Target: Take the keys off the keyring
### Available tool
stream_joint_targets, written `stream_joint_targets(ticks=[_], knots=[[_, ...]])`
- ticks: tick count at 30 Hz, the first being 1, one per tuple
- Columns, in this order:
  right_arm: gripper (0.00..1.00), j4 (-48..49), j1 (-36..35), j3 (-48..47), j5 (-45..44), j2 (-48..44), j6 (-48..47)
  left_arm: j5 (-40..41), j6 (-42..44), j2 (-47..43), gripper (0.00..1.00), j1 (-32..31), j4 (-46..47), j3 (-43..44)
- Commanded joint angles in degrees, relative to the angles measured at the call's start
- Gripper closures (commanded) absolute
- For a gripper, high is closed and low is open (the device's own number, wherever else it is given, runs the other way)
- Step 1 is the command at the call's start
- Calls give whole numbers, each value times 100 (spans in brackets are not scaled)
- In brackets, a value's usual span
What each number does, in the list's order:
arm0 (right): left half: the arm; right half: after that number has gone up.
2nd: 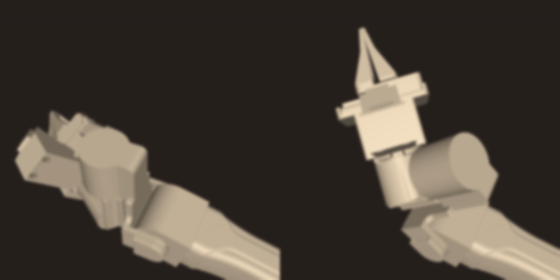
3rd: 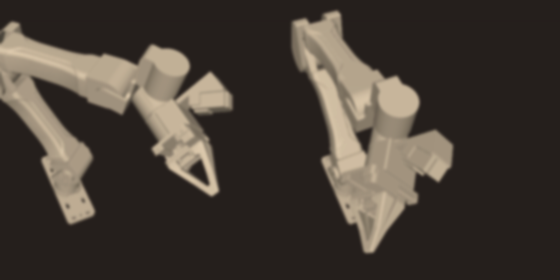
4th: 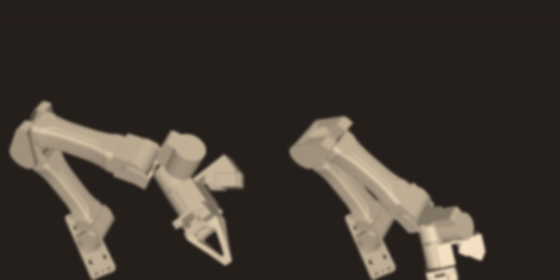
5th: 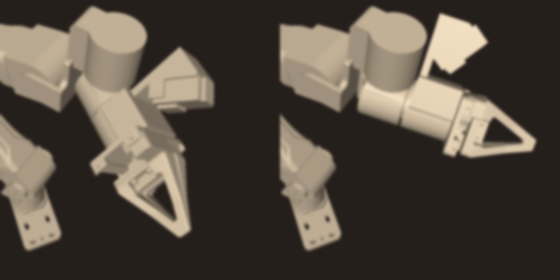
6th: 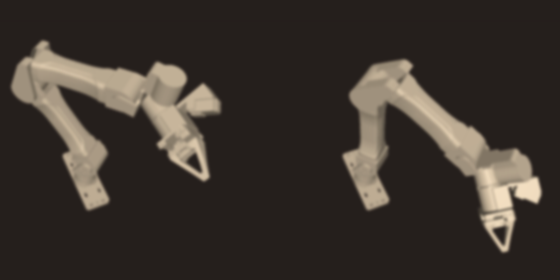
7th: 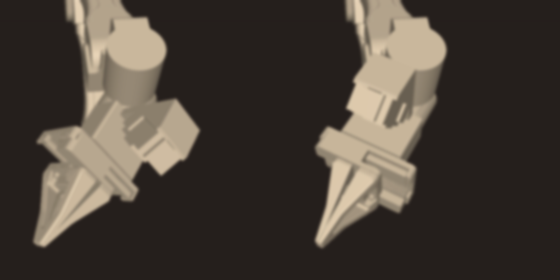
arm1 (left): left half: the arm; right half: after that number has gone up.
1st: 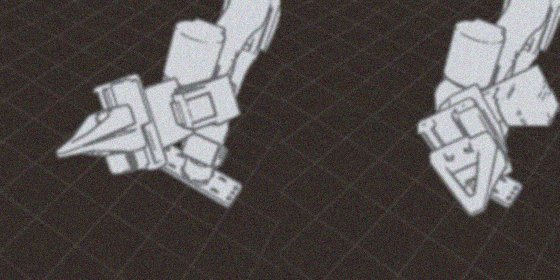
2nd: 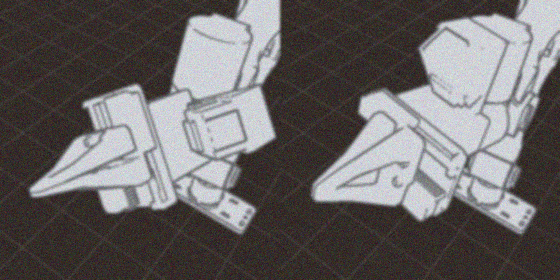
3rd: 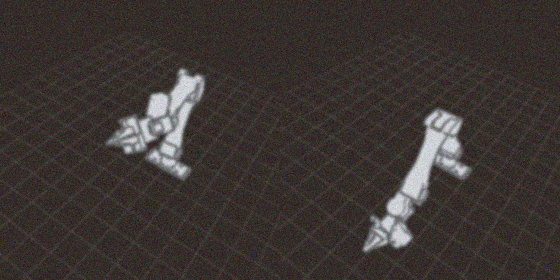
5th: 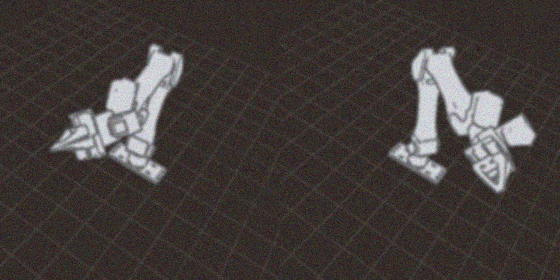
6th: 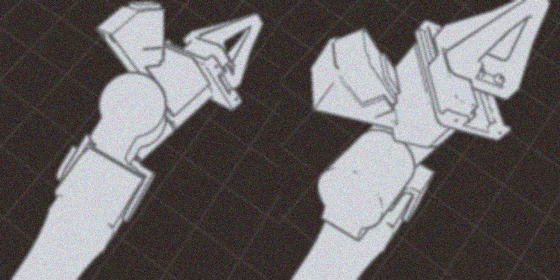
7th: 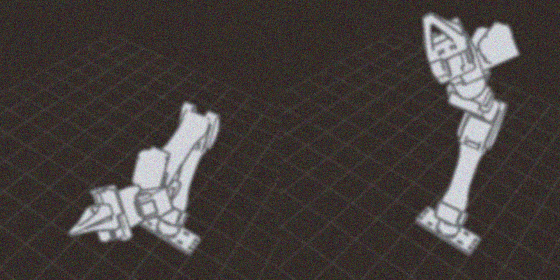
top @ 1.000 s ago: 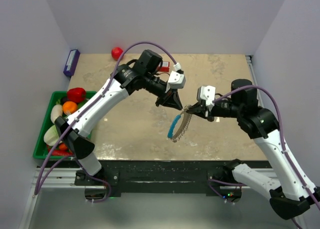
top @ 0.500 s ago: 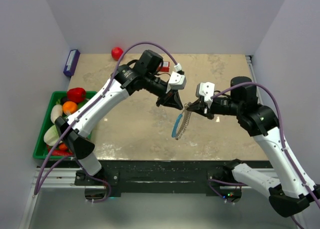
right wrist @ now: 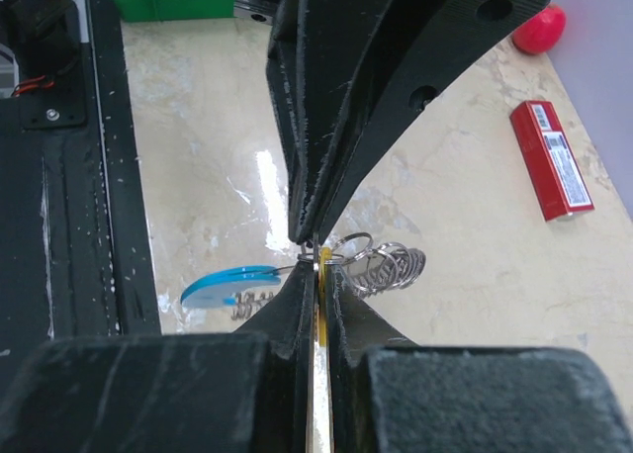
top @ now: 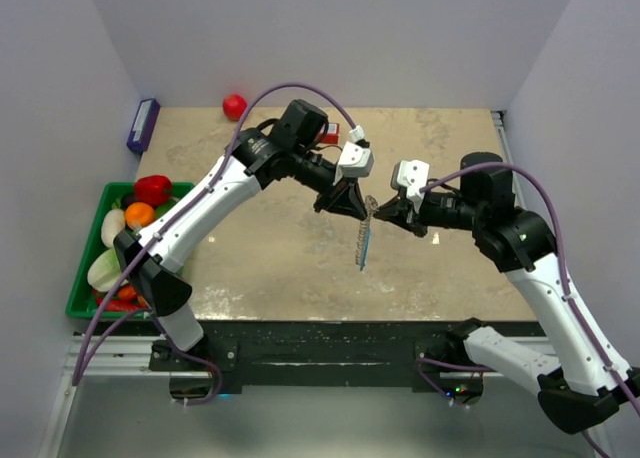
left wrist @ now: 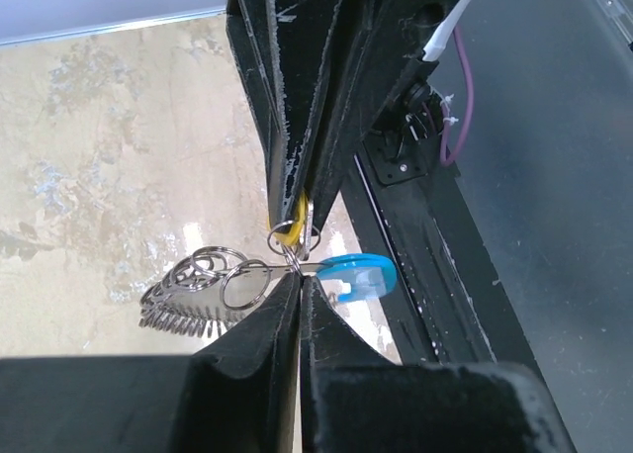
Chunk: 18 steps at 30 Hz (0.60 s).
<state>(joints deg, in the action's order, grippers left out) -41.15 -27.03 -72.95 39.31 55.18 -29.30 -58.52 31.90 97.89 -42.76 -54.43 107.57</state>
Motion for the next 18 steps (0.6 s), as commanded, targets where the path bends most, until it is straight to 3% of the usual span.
stream_joint_targets(ticks=[1, 6, 18], knots=[[100, 915, -22, -123, -257, 72, 144, -520, -88, 46, 87, -83, -85, 185], [100, 889, -22, -220, -248, 116, 109, -660, 18, 38, 69, -83, -190, 273], [100, 221, -22, -536, -240, 133, -559, 349, -149, -393, 66, 31, 117, 186]])
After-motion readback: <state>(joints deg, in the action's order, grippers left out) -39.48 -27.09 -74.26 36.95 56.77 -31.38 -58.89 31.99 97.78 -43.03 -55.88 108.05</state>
